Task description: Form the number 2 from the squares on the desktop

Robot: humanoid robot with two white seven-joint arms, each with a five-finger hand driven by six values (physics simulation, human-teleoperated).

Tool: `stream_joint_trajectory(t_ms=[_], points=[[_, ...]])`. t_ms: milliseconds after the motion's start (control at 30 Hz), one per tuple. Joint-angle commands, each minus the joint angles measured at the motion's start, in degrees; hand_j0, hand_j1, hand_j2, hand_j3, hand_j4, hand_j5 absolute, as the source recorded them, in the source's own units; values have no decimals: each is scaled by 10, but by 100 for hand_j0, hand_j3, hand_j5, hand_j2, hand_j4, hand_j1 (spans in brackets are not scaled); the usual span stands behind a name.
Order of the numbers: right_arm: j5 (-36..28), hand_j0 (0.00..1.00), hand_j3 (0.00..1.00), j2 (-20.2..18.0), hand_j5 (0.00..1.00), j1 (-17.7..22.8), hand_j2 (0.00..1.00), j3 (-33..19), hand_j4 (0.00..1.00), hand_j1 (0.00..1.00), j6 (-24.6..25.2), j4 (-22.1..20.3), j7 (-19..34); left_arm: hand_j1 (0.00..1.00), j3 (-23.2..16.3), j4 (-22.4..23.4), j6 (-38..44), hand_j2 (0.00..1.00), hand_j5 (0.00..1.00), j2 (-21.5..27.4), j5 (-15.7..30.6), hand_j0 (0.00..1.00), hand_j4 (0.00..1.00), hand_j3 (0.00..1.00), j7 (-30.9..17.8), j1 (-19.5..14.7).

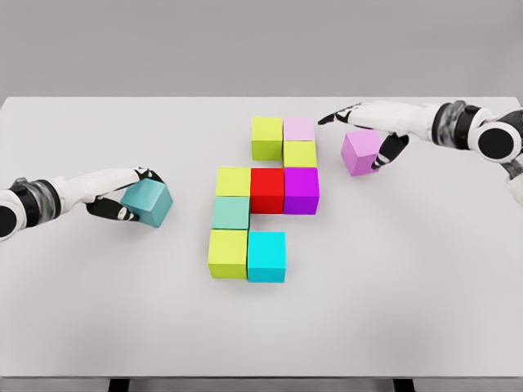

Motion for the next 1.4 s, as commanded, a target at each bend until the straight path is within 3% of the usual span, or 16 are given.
stream_joint_trajectory(t_ms=[0,167,267,533,667,833,1100,1367], points=[[2,100,100,6,100,0,100,10,100,100,1,14,0,52,-1,2,0,52,52,-7,40,52,52,52,0,-1],[18,100,100,17,100,-4,100,24,100,100,9,23,0,47,2,23,8,47,47,-20,56,47,47,47,1,-18],[19,100,100,26,100,-12,100,25,100,100,7,47,0,41,4,59,8,41,41,-44,56,41,41,41,11,-25],[28,100,100,33,100,-12,100,27,100,100,4,70,0,41,25,121,37,41,41,-114,57,41,41,41,20,-56],[32,100,100,40,100,-19,100,27,100,100,2,89,0,41,25,194,48,41,41,-181,56,41,41,41,69,-66],[33,100,100,47,100,-21,100,27,100,100,2,100,0,41,43,292,54,41,41,-261,60,41,41,41,79,-93],[47,100,100,58,100,-26,100,27,100,100,1,130,0,41,44,367,95,41,41,-345,59,41,41,41,80,-126],[49,100,100,63,100,-32,100,37,100,100,0,141,0,42,46,366,95,42,42,-359,61,42,42,42,80,-132]])
